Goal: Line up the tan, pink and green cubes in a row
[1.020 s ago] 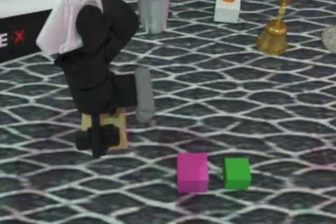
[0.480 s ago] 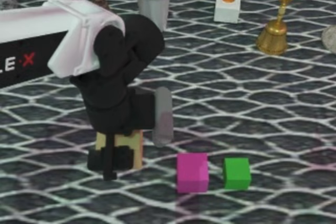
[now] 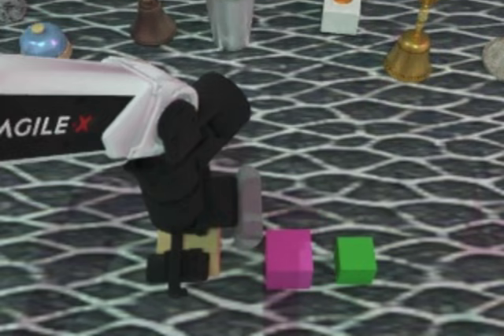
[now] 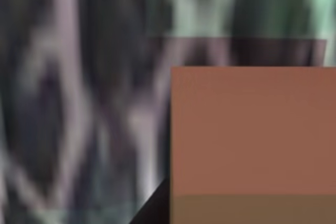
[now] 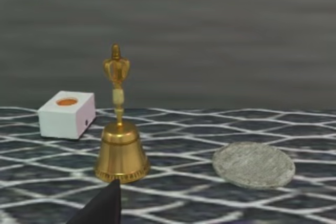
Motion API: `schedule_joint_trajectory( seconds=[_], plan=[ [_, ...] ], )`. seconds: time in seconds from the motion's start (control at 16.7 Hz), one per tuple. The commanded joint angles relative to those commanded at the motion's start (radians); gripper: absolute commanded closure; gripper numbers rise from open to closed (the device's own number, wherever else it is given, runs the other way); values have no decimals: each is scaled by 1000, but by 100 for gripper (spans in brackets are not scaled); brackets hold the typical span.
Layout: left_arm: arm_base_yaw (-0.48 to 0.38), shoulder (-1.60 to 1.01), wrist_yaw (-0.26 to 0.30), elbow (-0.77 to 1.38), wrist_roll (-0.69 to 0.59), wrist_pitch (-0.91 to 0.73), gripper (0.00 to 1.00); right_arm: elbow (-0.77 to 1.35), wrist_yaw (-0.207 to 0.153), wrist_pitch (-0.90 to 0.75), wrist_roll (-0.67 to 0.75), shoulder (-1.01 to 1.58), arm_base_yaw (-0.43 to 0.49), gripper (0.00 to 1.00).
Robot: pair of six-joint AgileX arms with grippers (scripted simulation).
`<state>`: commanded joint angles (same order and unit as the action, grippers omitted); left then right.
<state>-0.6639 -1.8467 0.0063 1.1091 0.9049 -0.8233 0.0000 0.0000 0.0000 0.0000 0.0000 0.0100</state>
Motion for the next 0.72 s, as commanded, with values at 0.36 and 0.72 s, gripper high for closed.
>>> schedule_joint_trajectory(
  seconds=[0.36, 0.72],
  plan=[
    [-1, -9, 0, -12, 0, 18, 92, 0, 0, 0, 0, 0, 0, 0],
    [-1, -9, 0, -12, 0, 18, 47, 0, 0, 0, 0, 0, 0, 0]
  ],
)
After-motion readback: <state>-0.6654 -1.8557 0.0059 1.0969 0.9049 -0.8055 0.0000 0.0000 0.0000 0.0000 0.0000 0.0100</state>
